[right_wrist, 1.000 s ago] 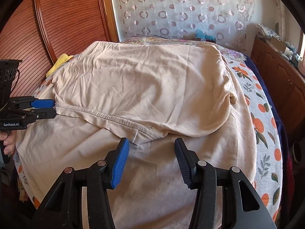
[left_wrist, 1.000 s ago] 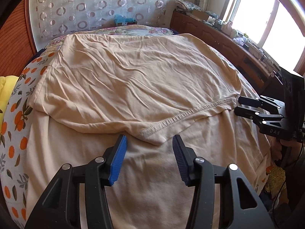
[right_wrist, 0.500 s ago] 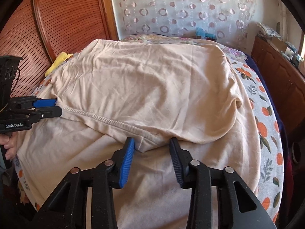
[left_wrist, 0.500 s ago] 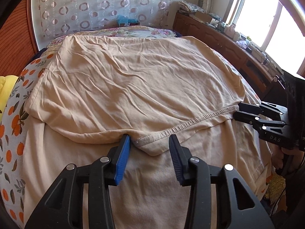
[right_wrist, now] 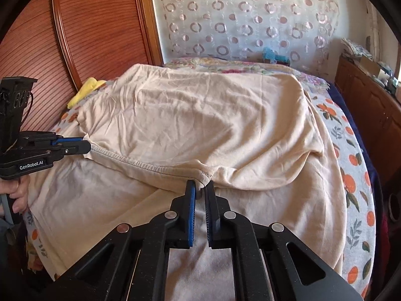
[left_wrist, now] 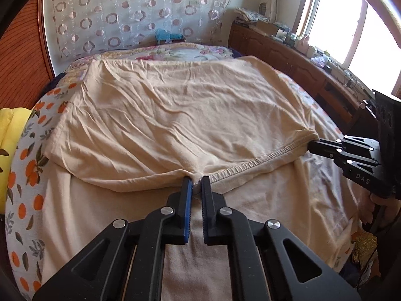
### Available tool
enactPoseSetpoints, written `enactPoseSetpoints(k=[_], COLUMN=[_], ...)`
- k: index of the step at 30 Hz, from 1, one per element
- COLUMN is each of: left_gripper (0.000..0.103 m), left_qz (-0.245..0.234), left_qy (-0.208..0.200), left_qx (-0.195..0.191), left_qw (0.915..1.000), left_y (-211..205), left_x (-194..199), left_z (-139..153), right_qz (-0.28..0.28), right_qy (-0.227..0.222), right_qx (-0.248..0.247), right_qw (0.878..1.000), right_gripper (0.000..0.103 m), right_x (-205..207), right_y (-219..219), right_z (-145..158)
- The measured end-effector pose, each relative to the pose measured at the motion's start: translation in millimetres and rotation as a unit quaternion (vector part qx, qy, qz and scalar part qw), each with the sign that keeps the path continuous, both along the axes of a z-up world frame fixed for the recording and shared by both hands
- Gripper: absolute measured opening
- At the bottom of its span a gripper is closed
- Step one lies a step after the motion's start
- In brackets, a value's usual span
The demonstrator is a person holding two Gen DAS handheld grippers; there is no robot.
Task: Fold small clothes
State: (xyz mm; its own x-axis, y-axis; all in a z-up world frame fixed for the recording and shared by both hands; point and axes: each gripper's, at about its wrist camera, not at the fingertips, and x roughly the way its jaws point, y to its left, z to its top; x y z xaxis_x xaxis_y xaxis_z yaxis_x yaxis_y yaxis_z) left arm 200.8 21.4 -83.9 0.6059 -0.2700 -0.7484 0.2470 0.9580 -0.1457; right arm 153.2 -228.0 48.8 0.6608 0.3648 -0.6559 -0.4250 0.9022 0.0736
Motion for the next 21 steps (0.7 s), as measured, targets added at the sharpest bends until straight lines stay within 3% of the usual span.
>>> enactPoseSetpoints(k=[8, 21], left_gripper=[0.008, 0.008], left_qz=[-0.020, -0.022], left_qy=[-0.049, -0.049], left_qx=[-0.031, -0.053], left_qw=[0.9981, 0.9971], left_y=[4, 17], left_x=[-46, -120], left_z=[40, 30], right_qz=[0.012, 0.063], right_qy=[-0.015, -0.009], right_qx=[0.035, 0.038], right_qw=[0.999, 0.997], right_gripper=[0.007, 0.007], right_x=[-31, -107], right_y=[-17, -28], right_z=[14, 11])
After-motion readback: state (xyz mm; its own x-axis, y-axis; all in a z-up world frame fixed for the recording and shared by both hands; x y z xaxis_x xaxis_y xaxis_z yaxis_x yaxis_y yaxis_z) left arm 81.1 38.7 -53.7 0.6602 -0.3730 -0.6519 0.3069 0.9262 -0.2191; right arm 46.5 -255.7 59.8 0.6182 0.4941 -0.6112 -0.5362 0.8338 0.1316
